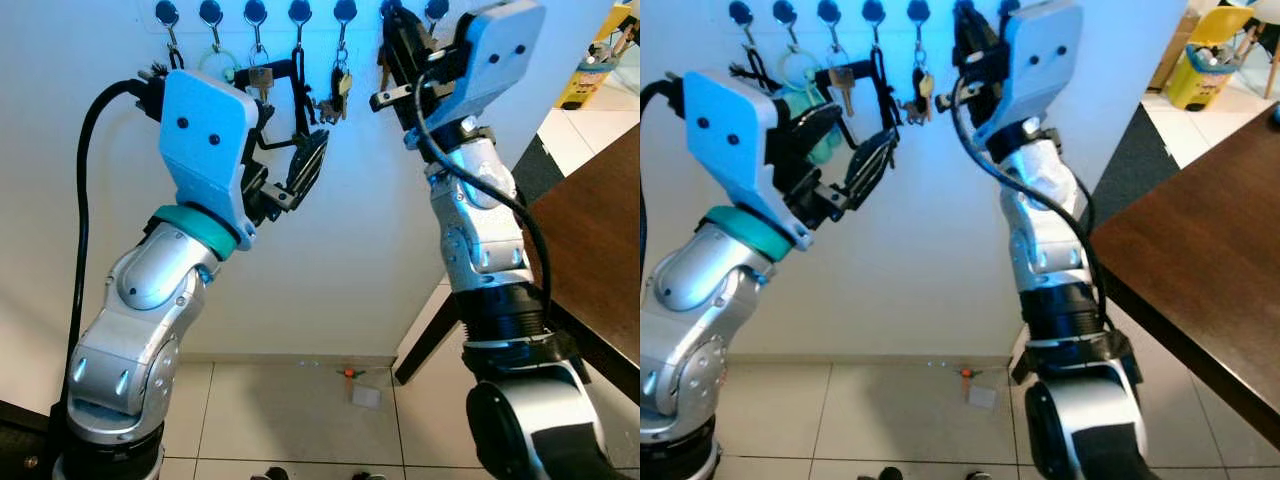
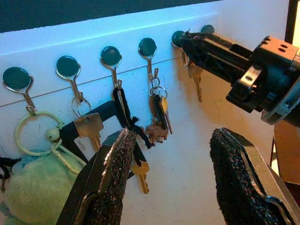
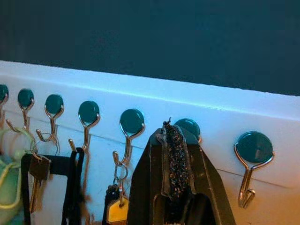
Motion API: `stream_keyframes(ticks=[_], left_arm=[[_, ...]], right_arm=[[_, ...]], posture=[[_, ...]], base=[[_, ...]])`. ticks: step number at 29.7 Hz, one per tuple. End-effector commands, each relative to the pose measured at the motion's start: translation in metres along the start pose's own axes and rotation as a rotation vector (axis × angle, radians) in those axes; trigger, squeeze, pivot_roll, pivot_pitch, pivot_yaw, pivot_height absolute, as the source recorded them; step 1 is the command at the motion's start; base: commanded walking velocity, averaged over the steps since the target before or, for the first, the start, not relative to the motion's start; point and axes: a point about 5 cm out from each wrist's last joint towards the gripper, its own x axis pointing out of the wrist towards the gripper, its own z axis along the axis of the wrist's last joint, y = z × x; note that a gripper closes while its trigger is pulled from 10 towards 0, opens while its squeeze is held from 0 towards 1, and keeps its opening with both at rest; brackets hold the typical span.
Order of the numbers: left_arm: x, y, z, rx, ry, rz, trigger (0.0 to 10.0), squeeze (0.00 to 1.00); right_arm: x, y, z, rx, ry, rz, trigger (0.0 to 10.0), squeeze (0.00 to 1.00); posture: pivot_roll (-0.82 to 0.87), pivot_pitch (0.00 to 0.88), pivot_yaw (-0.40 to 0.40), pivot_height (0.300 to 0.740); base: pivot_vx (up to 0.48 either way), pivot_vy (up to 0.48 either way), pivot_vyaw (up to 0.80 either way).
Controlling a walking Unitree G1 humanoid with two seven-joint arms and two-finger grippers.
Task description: Hang keys on a hook
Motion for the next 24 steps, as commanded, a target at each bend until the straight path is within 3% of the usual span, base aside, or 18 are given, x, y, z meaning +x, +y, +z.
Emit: stream_keyframes(ticks=[1,7,22,24], left_arm=[[-0.001,-0.002,0.002,-0.004,-0.005,-0.012,10.0,0.0],[-0.001,-0.003,0.002,-0.004,-0.006,-0.014,10.0,0.0],[-0.001,-0.003,0.002,-0.004,-0.005,-0.012,10.0,0.0],[-0.001,-0.002,0.002,-0.005,-0.004,-0.013,10.0,0.0]], right_arm=[[0.005,0.008,0.004,-0.029,-0.016,0.042,10.0,0.0],[0.004,0.015,-0.001,-0.153,0.025,0.108,10.0,0.0],[0.002,0.019,-0.009,-0.285,0.067,0.166,10.0,0.0],[-0.001,0.024,-0.012,-0.355,0.069,0.208,10.0,0.0]], posture=[[-0.03,0.11,0.113,0.74],[-0.03,0.109,0.113,0.74],[-0.03,0.116,0.112,0.74],[-0.03,0.117,0.113,0.74]], base=[[0.0,0.0,0.0],[0.0,0.0,0.0],[0.0,0.0,0.0],[0.0,0.0,0.0]])
